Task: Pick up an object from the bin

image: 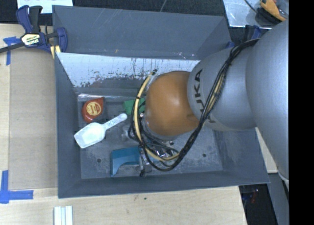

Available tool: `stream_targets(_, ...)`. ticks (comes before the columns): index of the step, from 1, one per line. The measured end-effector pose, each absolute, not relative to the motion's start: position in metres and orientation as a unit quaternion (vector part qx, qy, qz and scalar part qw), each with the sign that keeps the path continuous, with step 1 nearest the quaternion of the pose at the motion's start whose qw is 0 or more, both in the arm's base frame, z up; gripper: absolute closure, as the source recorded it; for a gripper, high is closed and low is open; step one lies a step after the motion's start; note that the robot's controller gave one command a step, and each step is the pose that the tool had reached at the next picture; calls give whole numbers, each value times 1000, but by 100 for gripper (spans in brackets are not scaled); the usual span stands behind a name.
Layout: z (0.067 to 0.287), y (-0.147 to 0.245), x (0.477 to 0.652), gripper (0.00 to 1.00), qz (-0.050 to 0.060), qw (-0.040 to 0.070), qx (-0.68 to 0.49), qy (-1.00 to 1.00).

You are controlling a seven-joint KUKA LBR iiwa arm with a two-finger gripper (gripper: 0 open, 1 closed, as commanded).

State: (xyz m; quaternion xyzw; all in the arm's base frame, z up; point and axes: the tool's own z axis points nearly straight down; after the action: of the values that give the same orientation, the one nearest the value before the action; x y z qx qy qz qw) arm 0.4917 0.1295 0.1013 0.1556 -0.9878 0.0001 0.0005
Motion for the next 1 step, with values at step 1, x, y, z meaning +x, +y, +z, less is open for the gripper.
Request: stream_targets(1,70,113,484,0,-1,-10,61,-998)
